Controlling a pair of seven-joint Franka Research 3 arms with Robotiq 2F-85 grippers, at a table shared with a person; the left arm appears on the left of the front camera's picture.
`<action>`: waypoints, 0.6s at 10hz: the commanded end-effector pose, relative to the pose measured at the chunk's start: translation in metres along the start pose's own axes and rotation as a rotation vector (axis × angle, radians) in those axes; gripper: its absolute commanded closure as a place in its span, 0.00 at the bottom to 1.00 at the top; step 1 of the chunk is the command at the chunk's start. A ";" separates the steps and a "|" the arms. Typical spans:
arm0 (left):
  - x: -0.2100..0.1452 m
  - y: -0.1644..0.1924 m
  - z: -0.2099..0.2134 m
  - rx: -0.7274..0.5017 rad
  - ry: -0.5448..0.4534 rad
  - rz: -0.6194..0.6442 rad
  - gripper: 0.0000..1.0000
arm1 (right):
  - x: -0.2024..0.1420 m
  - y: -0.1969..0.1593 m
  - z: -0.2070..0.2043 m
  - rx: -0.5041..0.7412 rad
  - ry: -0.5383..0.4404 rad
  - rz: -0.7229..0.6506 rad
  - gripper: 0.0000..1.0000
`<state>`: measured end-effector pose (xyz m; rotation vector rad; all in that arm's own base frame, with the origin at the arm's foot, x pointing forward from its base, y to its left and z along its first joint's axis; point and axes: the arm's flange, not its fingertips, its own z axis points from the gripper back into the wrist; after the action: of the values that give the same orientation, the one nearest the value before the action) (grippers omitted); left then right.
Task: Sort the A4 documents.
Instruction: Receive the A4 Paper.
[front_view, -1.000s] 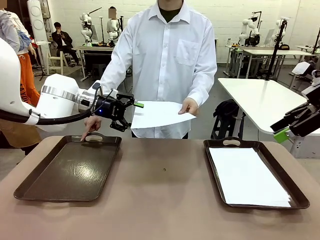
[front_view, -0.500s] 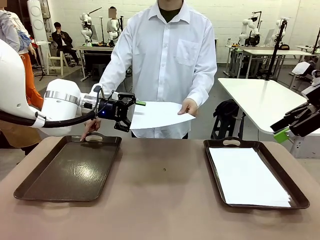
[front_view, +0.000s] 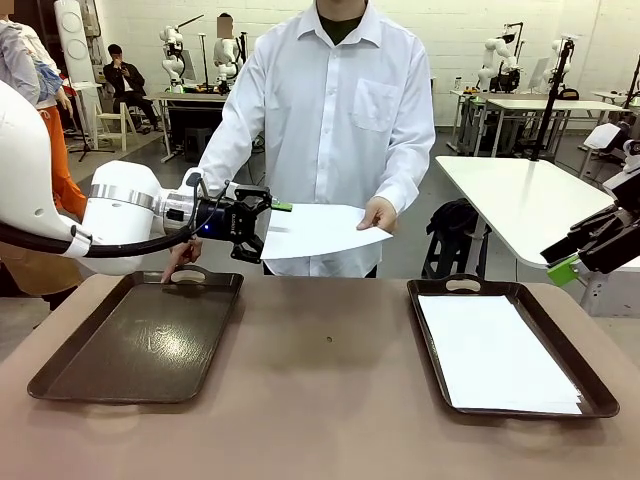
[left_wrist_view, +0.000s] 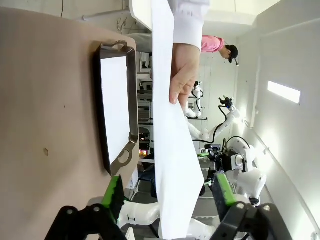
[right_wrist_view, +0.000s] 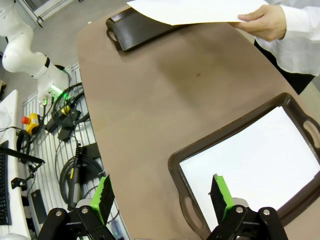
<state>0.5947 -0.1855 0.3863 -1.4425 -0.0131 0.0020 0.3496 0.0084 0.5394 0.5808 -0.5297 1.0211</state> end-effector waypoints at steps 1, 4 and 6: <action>-0.001 0.007 0.001 -0.037 -0.040 0.005 0.40 | -0.001 -0.001 -0.001 0.007 -0.007 0.001 0.00; 0.000 0.009 -0.004 -0.031 -0.034 0.006 0.62 | -0.001 -0.001 -0.001 0.007 -0.007 0.001 0.00; 0.001 0.008 -0.003 -0.024 -0.031 -0.003 0.82 | -0.001 -0.001 -0.001 0.007 -0.007 0.001 0.00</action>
<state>0.5959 -0.1841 0.3803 -1.4524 -0.0109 0.0218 0.3496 0.0084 0.5394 0.5808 -0.5297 1.0211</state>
